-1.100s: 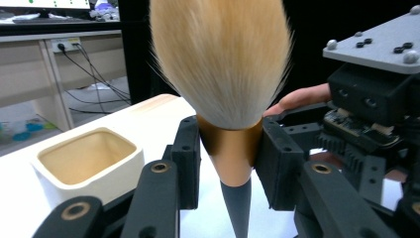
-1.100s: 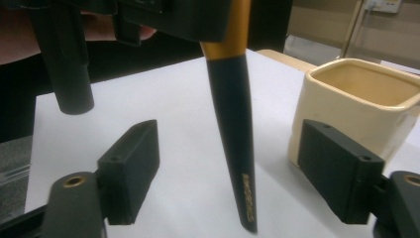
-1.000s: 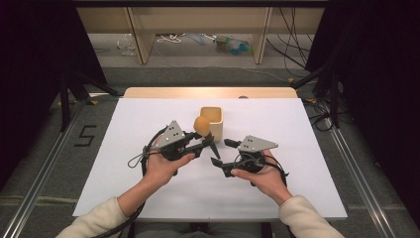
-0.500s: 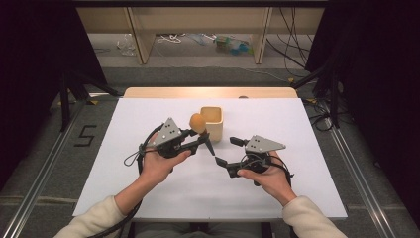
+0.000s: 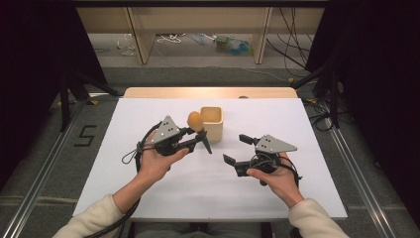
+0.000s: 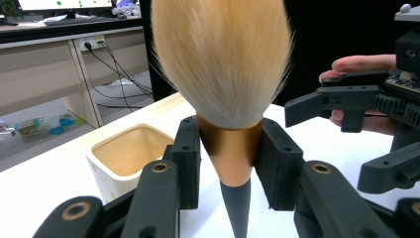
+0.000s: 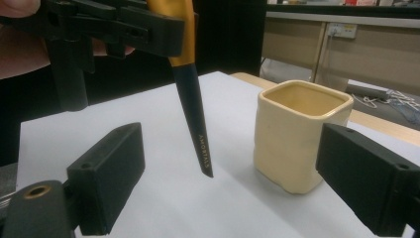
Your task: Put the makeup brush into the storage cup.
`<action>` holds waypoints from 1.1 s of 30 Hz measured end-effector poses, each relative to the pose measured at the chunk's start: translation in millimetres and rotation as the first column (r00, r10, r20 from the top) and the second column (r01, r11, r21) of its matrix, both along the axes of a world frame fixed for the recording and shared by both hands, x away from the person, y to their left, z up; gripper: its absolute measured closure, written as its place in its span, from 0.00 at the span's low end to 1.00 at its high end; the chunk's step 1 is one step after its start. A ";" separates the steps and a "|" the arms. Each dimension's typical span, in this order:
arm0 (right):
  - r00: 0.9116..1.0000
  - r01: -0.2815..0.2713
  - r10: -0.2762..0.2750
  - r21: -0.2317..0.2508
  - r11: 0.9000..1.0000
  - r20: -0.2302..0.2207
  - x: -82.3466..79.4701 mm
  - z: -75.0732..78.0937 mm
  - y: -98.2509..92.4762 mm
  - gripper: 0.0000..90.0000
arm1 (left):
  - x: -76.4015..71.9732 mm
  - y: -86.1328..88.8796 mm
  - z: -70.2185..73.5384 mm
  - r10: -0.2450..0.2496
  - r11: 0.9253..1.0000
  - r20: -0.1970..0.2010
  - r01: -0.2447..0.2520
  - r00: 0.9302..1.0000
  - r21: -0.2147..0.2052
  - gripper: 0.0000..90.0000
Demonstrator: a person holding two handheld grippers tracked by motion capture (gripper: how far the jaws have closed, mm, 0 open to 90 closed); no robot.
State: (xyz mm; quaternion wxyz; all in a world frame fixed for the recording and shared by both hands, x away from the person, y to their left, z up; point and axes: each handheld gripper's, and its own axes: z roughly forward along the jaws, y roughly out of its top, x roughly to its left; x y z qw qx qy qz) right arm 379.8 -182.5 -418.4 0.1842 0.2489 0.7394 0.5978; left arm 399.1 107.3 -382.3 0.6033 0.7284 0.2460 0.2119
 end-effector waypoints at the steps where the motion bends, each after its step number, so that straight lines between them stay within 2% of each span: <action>1: 1.000 0.004 -0.004 -0.003 1.000 -0.003 -0.6 0.5 -1.0 0.13 | 0.2 0.5 0.4 0.000 1.000 -0.002 0.000 1.000 0.001 0.72; 8: 1.000 0.012 -0.012 0.006 1.000 0.009 -2.4 0.0 -6.0 0.13 | 1.0 2.6 1.6 0.006 1.000 -0.006 -0.007 1.000 -0.004 0.72; 9: 1.000 0.018 -0.018 -0.004 1.000 -0.007 -4.3 0.8 -7.3 0.12 | 1.1 2.8 1.8 0.009 1.000 -0.006 -0.009 1.000 -0.003 0.72; 10: 1.000 0.021 -0.021 0.006 1.000 0.015 -3.8 0.3 -8.2 0.12 | 1.2 2.9 1.9 0.010 1.000 -0.006 -0.010 1.000 -0.002 0.72; 11: 1.000 0.022 -0.022 -0.003 1.000 0.010 -4.4 0.7 -9.4 0.12 | 1.3 3.1 2.2 0.010 1.000 -0.006 -0.010 1.000 -0.003 0.72; 12: 1.000 0.022 -0.022 0.015 1.000 0.019 -4.2 -0.3 -9.5 0.12 | 1.4 3.3 2.4 0.012 1.000 -0.007 -0.012 1.000 -0.003 0.72; 13: 0.999 0.031 -0.031 -0.001 1.000 0.013 -5.4 0.2 -11.4 0.12 | 1.5 3.4 2.6 0.013 1.000 -0.008 -0.013 1.000 -0.002 0.72; 15: 0.999 0.033 -0.033 -0.002 0.999 0.008 -6.5 0.0 -13.4 0.12 | 2.1 3.8 2.8 0.015 1.000 -0.008 -0.015 1.000 0.000 0.72; 19: 0.999 0.035 -0.036 0.021 0.999 0.023 -7.3 -0.4 -16.2 0.11 | 3.0 4.6 3.3 0.022 1.000 -0.011 -0.022 1.000 0.002 0.72; 22: 0.999 0.047 -0.047 0.004 0.999 0.013 -8.5 -0.1 -19.6 0.12 | 3.7 4.6 4.3 0.026 1.000 -0.013 -0.026 1.000 0.002 0.72; 24: 0.999 0.045 -0.045 0.022 0.999 0.017 -8.5 -1.4 -19.5 0.11 | 3.8 4.4 5.1 0.027 1.000 -0.013 -0.027 1.000 0.004 0.72; 28: 0.999 0.049 -0.049 0.004 0.999 0.015 -10.8 -0.4 -22.6 0.11 | 5.2 4.7 6.6 0.031 0.999 -0.012 -0.031 0.999 0.005 0.72; 31: 0.998 0.053 -0.054 0.024 0.998 0.027 -11.0 -1.1 -23.2 0.11 | 5.9 4.4 7.9 0.033 0.999 -0.009 -0.033 0.999 0.010 0.72; 33: 0.998 0.056 -0.056 0.019 0.998 0.008 -13.2 -1.0 -24.6 0.11 | 6.4 4.1 8.4 0.033 0.999 -0.009 -0.033 0.999 0.011 0.72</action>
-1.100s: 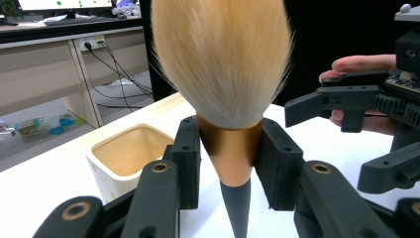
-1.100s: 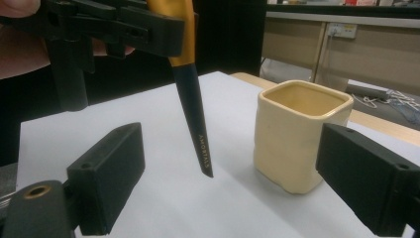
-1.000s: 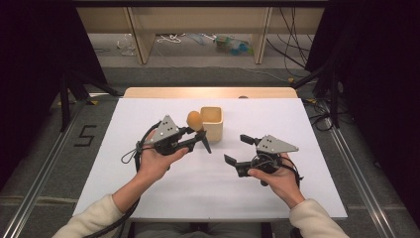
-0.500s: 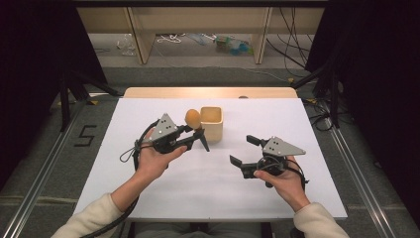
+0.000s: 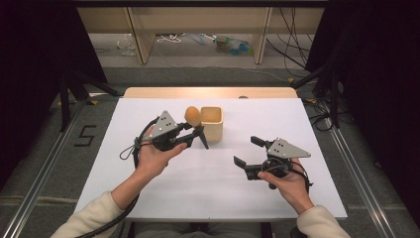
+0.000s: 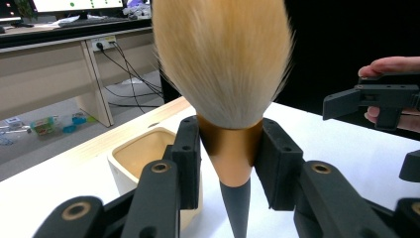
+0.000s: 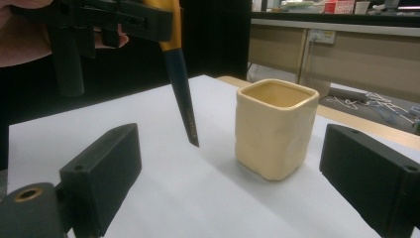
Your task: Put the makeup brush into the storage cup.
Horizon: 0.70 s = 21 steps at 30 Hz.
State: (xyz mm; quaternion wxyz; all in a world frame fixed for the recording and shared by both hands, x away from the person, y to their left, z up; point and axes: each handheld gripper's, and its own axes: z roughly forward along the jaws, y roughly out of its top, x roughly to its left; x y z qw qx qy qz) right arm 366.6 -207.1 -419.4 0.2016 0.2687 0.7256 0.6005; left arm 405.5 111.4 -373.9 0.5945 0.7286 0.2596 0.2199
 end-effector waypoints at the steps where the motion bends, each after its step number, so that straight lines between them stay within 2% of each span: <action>1: 1.000 -0.001 0.001 0.004 1.000 -0.015 -1.1 -0.1 -0.3 0.11 | 0.3 0.0 0.3 0.000 1.000 0.000 0.000 1.000 0.001 0.72; 2: 1.000 0.002 -0.003 -0.014 1.000 -0.014 -1.6 0.5 -2.0 0.11 | 0.7 -0.2 0.6 0.001 1.000 -0.002 -0.001 1.000 -0.001 0.72; 3: 1.000 0.003 -0.003 -0.004 1.000 0.014 -0.6 -0.2 -2.3 0.11 | 0.9 -0.1 0.9 0.002 1.000 -0.003 -0.002 1.000 0.001 0.72; 5: 1.000 0.001 -0.001 0.002 1.000 -0.001 -2.6 -0.4 -3.3 0.11 | 1.6 -0.4 1.3 0.001 1.000 -0.002 -0.001 1.000 0.000 0.72; 6: 1.000 0.003 -0.003 -0.003 1.000 0.019 -1.9 -0.7 -4.3 0.11 | 1.8 -0.4 1.5 0.001 1.000 -0.002 -0.001 1.000 0.002 0.72; 10: 1.000 0.016 -0.016 -0.014 1.000 0.015 -4.0 -0.3 -7.0 0.11 | 2.6 -0.9 2.3 0.002 1.000 0.001 -0.002 1.000 0.005 0.72; 17: 1.000 0.015 -0.015 0.001 1.000 0.024 -5.3 -1.7 -7.3 0.10 | 3.2 0.2 4.3 0.017 1.000 0.001 -0.017 1.000 0.016 0.72; 18: 1.000 0.019 -0.019 -0.016 1.000 0.021 -5.8 -1.0 -8.4 0.10 | 3.3 0.3 4.5 0.018 1.000 0.001 -0.018 1.000 0.016 0.72; 21: 0.999 0.019 -0.019 -0.005 1.000 0.028 -6.3 -1.5 -8.4 0.10 | 3.8 0.8 5.1 0.021 1.000 0.002 -0.021 1.000 0.020 0.72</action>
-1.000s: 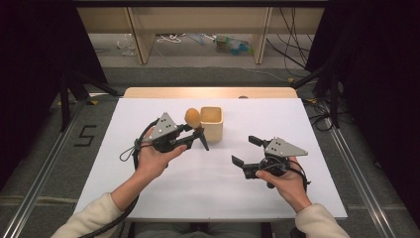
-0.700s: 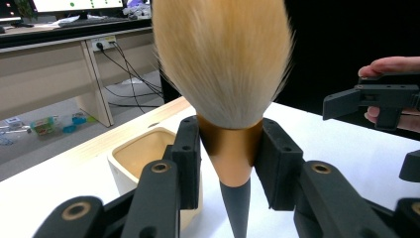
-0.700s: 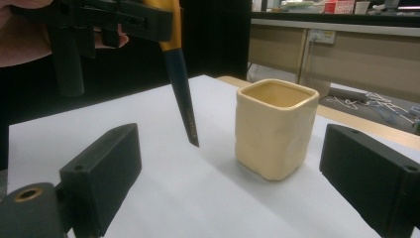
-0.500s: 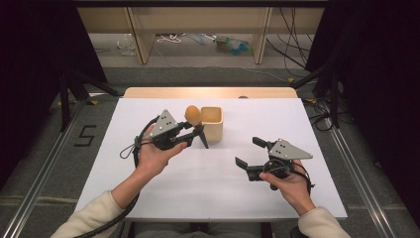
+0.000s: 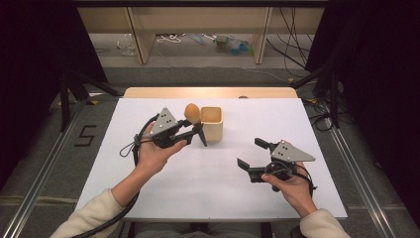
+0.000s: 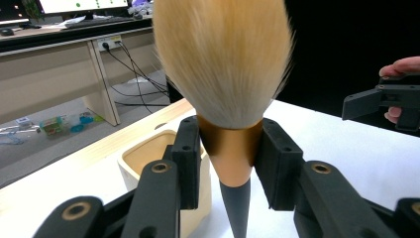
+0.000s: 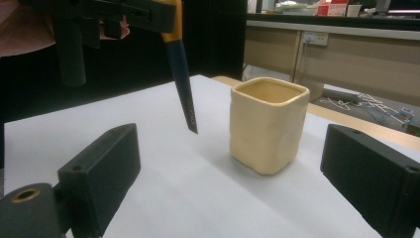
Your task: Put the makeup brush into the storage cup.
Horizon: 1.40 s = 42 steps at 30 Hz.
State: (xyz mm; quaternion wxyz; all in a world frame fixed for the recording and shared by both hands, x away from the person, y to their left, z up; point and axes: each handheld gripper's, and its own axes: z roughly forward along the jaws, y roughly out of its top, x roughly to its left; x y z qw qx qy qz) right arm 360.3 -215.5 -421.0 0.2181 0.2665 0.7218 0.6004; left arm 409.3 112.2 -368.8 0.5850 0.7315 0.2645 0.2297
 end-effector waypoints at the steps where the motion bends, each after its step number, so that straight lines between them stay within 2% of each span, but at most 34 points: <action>1: 1.000 0.003 -0.003 -0.011 1.000 -0.008 -1.1 0.4 -0.8 0.10 | 0.4 0.3 0.2 0.001 1.000 0.001 -0.001 1.000 0.001 0.72; 7: 1.000 0.006 -0.006 -0.010 1.000 -0.011 -3.1 -0.2 -2.0 0.10 | 0.5 0.5 2.4 0.014 1.000 -0.007 -0.014 1.000 -0.009 0.72; 8: 0.999 0.003 -0.004 -0.012 1.000 -0.038 -4.9 0.1 -2.1 0.10 | 0.8 0.4 2.9 0.013 1.000 -0.005 -0.013 1.000 -0.009 0.72; 9: 1.000 0.004 -0.004 0.001 1.000 0.003 -2.7 -1.0 -1.7 0.10 | 1.0 0.4 3.4 0.014 1.000 -0.003 -0.014 1.000 -0.006 0.72; 13: 1.000 0.018 -0.018 -0.005 1.000 -0.012 -5.5 -0.9 -2.6 0.10 | 0.8 0.2 3.7 0.011 1.000 -0.007 -0.011 1.000 -0.001 0.72; 27: 1.000 0.023 -0.023 -0.006 1.000 0.004 -6.6 -2.5 -3.4 0.10 | 2.3 2.4 6.9 0.034 0.999 -0.017 -0.034 0.999 -0.002 0.72; 31: 1.000 0.015 -0.015 -0.009 1.000 -0.019 -8.2 -2.4 -3.4 0.10 | 3.3 2.5 9.9 0.038 0.999 -0.011 -0.038 0.999 -0.002 0.72; 32: 1.000 0.016 -0.016 -0.013 1.000 -0.006 -7.4 -2.5 -3.6 0.10 | 3.5 2.6 10.5 0.039 0.999 -0.009 -0.039 0.999 -0.002 0.72; 33: 0.999 0.011 -0.012 -0.018 1.000 -0.033 -9.2 -2.1 -3.7 0.10 | 3.8 3.0 11.1 0.041 0.999 -0.005 -0.041 0.999 -0.002 0.72; 34: 1.000 0.008 -0.008 -0.020 1.000 -0.004 -7.6 -2.3 -3.8 0.10 | 4.2 3.6 11.5 0.041 0.999 -0.001 -0.041 0.999 0.003 0.72; 37: 1.000 0.009 -0.009 -0.020 1.000 -0.002 -7.5 -2.2 -3.8 0.10 | 4.3 4.2 12.3 0.043 0.999 -0.001 -0.043 0.999 0.004 0.72; 38: 1.000 0.009 -0.009 -0.019 1.000 -0.009 -7.8 -2.3 -3.8 0.10 | 4.4 4.5 12.4 0.044 0.999 0.000 -0.044 0.999 0.006 0.72; 39: 0.999 0.011 -0.012 -0.019 1.000 -0.034 -9.3 -2.3 -3.6 0.10 | 4.6 4.6 12.5 0.045 0.999 -0.001 -0.045 0.999 0.005 0.72; 41: 0.999 0.003 -0.004 -0.011 1.000 -0.033 -9.1 -2.8 -2.8 0.10 | 4.8 4.7 12.7 0.047 0.999 -0.003 -0.047 0.999 0.006 0.72; 42: 1.000 0.011 -0.011 -0.022 1.000 -0.002 -7.7 -2.7 -3.3 0.10 | 4.8 4.8 12.9 0.049 0.999 -0.004 -0.049 0.999 0.007 0.72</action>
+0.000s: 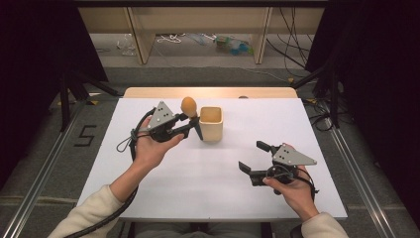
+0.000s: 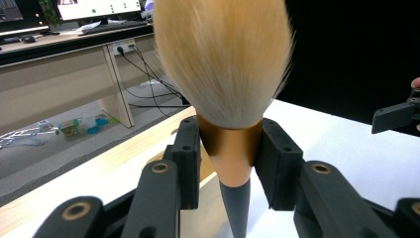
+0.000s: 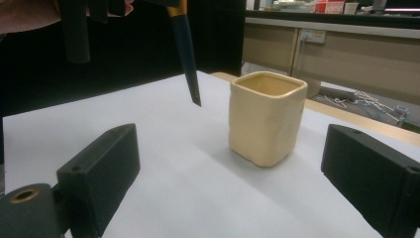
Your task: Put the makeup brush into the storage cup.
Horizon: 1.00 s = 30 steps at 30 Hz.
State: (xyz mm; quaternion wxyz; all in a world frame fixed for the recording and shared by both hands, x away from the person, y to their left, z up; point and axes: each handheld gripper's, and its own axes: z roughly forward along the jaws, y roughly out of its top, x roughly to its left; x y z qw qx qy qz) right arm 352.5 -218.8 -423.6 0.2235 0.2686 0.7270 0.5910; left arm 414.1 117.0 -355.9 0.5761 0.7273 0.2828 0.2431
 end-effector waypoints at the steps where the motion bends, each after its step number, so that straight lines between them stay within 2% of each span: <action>1: 1.000 0.002 -0.002 -0.005 1.000 0.001 -0.1 0.0 0.1 0.10 | 0.3 0.1 0.3 0.002 1.000 0.000 -0.002 1.000 0.001 0.72; 5: 1.000 -0.006 0.006 0.004 1.000 -0.003 0.3 -0.5 0.2 0.10 | 1.8 0.7 1.8 0.008 1.000 0.010 -0.008 1.000 0.008 0.72; 6: 0.999 -0.006 0.007 0.010 1.000 -0.034 -1.5 -0.5 0.4 0.10 | 2.1 0.9 2.2 0.010 1.000 0.012 -0.010 1.000 0.011 0.72; 7: 1.000 0.001 -0.001 -0.001 1.000 -0.008 -0.3 -0.3 -0.7 0.10 | 2.4 0.8 2.5 0.011 1.000 0.012 -0.011 1.000 0.012 0.72; 15: 1.000 0.005 -0.005 -0.002 1.000 -0.011 -0.4 -0.4 -1.6 0.10 | 4.0 -1.1 5.5 0.013 1.000 0.015 -0.014 1.000 0.021 0.72; 17: 0.999 0.005 -0.005 0.001 1.000 -0.039 -2.1 -0.4 -1.4 0.10 | 4.8 -1.1 5.8 0.014 1.000 0.016 -0.014 1.000 0.022 0.72; 18: 1.000 0.006 -0.006 -0.001 1.000 -0.013 -0.6 -0.4 -2.1 0.10 | 5.0 -1.2 5.8 0.014 1.000 0.013 -0.014 1.000 0.021 0.72; 19: 1.000 0.004 -0.004 0.002 1.000 -0.010 -0.3 -0.6 -2.0 0.10 | 5.1 -1.5 5.8 0.016 1.000 0.009 -0.017 1.000 0.018 0.72; 30: 1.000 0.005 -0.005 -0.003 1.000 -0.010 -0.8 -0.5 -2.2 0.10 | 8.4 -1.5 10.0 0.021 1.000 0.014 -0.021 1.000 0.023 0.72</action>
